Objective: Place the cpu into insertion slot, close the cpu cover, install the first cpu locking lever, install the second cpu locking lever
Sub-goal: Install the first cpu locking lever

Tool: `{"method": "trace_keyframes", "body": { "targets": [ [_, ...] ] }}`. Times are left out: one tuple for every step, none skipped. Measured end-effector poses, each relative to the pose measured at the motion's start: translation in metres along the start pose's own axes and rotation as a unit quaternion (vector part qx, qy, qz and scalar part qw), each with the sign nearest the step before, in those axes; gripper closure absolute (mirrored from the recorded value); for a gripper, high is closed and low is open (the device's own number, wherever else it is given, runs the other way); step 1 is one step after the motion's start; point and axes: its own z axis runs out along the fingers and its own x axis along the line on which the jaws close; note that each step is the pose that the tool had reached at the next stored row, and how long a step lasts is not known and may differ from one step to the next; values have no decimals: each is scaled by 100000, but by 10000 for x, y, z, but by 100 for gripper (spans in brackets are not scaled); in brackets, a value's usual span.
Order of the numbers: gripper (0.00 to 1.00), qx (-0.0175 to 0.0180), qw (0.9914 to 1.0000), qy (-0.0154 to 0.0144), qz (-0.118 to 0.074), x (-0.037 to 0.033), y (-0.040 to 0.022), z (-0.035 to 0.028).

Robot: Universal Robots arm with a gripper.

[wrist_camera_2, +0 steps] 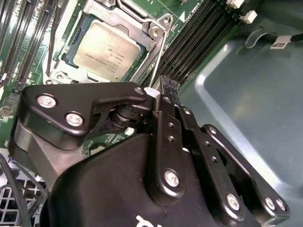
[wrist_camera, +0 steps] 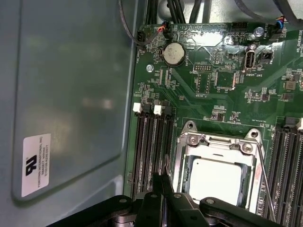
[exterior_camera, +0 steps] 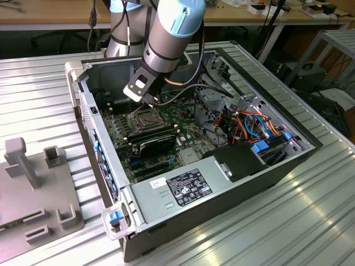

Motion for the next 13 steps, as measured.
{"method": "trace_keyframes", "body": {
  "targets": [
    [89,-10,100000,10,0,3,6,7],
    [89,-11,100000,13,2,4,9,12],
    [89,1,100000,2,0,3,11,12],
    [89,5,100000,-4,-1,3,14,13],
    [89,-3,100000,4,1,3,15,14],
    [89,-3,100000,-3,1,3,17,14],
    [89,-3,100000,-10,2,2,17,14],
    [89,-2,100000,-15,0,2,19,14],
    [89,-4,100000,-17,-5,1,20,14],
    [89,-3,100000,-29,-3,0,21,14],
    [89,-4,100000,-43,2,0,21,14],
    [89,1,100000,-74,6,-1,20,13],
    [89,6,100000,-99,-3,-4,21,12]
  ]
}}
